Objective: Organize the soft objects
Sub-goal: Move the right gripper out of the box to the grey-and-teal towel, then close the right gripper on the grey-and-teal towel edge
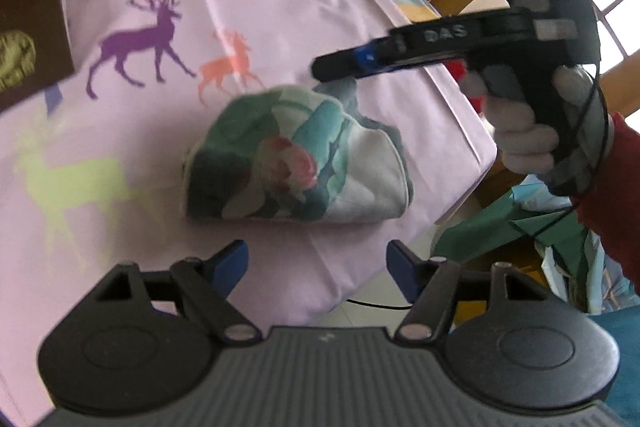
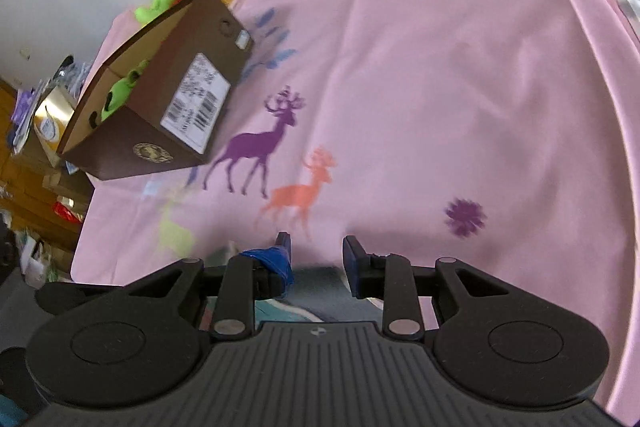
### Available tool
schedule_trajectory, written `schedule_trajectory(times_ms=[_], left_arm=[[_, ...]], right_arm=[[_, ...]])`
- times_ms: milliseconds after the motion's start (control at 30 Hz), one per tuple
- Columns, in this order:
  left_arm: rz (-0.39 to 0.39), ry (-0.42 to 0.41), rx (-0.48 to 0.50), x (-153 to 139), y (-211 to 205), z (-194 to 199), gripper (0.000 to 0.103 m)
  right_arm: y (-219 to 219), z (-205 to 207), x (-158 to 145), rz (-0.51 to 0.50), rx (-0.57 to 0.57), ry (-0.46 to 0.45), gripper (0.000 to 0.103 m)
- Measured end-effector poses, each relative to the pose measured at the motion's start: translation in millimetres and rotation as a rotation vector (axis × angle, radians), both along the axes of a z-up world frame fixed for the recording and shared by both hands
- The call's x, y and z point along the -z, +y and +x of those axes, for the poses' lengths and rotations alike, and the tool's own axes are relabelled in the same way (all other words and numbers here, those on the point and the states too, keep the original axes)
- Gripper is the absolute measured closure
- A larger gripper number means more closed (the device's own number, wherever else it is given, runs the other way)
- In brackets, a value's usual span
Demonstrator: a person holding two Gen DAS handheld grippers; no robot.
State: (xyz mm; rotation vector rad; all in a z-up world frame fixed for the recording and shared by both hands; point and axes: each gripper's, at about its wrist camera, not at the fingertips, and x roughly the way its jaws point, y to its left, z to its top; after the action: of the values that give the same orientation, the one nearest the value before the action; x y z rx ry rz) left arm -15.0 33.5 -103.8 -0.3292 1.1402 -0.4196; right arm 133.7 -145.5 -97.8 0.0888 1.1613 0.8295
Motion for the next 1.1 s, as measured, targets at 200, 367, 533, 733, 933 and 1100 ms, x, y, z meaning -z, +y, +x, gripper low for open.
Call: schedule_trajectory(times_ms=[200,367,533,733,933,1100], left_arm=[[-0.054,0.000,-0.031,7,-5,12,0.034],[-0.042,-0.005,-0.049,8,-6,26,0.034],[-0.024,-0.036,-0.030,-1,-2,33,0.034],[-0.003,-0.082,0.005,-20,26,21,0.034],[-0.018,-0.122,0.042,-26,49,43,0.031],[-0.064,-0.085,0.190,-8,43,63,0.030]], right_arm=[[-30,5,15,0.111,0.050,0.147,0.091],[-23,1,16,0.153,-0.034,0.199,0.088],[-7,-4,15,0.141,-0.118,0.184,0.088],[-10,-2,11,0.107,-0.098,0.134,0.088],[-61,-7,7,0.140,0.080,0.198,0.088],[-80,-41,11,0.121,0.166,0.244,0.088]])
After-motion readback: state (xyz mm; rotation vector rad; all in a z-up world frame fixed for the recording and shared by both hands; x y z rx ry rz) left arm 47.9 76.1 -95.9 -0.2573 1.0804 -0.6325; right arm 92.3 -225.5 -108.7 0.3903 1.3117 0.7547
